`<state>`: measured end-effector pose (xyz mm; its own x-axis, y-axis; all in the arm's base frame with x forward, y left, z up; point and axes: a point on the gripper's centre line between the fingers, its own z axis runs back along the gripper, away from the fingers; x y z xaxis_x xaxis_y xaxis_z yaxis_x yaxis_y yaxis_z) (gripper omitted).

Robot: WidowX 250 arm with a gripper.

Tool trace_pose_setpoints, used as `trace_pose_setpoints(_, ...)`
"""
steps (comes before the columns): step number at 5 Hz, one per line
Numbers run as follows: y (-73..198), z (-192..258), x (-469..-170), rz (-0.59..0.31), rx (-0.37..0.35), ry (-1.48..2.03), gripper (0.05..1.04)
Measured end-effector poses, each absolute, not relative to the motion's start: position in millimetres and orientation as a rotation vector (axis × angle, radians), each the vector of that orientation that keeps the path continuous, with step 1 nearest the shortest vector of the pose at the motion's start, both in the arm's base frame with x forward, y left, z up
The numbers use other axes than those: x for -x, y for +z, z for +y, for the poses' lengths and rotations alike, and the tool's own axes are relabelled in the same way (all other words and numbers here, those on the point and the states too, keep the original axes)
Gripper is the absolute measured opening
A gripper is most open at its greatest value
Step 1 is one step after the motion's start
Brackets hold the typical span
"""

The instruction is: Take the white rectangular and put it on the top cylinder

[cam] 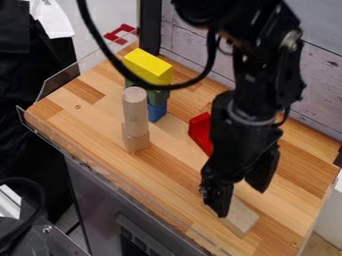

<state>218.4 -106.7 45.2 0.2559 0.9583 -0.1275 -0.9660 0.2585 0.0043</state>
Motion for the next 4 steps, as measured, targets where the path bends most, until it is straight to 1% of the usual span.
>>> trace_pose_setpoints(2,11.7,-106.6,-217.3,0.192,0.116,1.327,0.999)
trace_pose_setpoints(3,4.3,-105.1,-216.6,0.216,0.117,1.351,0.954)
trace_pose_setpoints(4,1.8,-104.0,-220.0,0.216,0.147,1.373,0.664)
